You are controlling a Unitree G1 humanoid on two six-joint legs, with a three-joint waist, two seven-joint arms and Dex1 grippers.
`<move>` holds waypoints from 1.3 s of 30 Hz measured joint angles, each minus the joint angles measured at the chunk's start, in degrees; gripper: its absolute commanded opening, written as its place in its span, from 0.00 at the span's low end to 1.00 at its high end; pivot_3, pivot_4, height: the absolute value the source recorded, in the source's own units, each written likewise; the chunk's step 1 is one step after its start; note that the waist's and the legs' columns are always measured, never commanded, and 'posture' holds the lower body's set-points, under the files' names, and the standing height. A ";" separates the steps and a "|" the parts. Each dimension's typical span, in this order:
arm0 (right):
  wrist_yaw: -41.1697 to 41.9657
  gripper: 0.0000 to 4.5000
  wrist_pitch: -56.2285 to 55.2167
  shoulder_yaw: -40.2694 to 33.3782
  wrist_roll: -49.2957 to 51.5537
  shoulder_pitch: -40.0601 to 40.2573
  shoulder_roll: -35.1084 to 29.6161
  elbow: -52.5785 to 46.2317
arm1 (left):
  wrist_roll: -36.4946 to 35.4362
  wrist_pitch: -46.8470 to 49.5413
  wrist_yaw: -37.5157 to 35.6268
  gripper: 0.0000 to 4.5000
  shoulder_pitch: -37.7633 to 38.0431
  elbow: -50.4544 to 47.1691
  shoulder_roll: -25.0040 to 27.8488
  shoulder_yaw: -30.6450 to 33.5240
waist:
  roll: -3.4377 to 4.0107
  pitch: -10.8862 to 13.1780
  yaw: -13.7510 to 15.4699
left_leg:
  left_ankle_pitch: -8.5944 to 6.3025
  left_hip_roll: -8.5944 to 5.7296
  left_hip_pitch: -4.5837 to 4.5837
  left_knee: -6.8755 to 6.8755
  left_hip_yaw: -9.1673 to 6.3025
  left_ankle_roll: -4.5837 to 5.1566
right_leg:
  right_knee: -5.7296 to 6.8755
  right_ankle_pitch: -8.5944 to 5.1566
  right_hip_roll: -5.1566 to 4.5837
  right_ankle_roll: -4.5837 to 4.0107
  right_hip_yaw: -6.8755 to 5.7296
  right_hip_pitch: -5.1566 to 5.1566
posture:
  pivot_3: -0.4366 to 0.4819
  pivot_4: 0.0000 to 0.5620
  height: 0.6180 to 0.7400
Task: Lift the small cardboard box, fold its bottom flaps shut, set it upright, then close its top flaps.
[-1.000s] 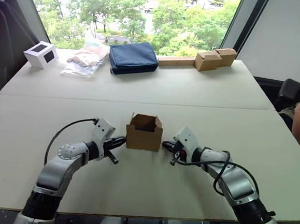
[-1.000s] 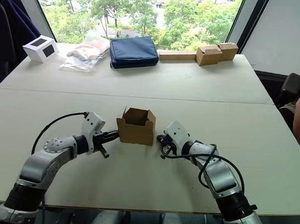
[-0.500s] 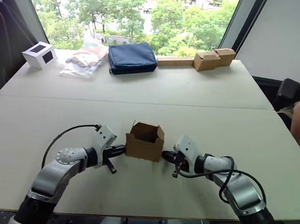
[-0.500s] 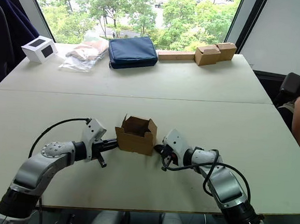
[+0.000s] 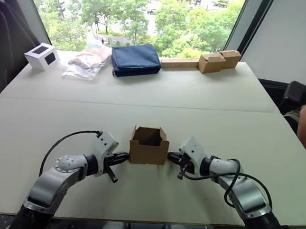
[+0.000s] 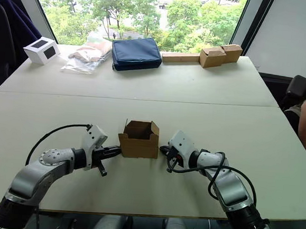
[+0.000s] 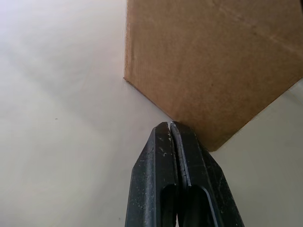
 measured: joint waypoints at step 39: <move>4.96 0.00 10.63 -0.82 12.82 -9.76 -0.27 -4.99 | -14.94 7.41 -13.82 0.01 -16.83 2.87 9.75 -0.29 | 0.02 0.02 -0.78 | -0.01 -0.03 0.00 -0.07 -0.01 0.02 | -0.06 0.00 -0.06 -0.01 -0.05 0.01 | 0.48 0.27 1.00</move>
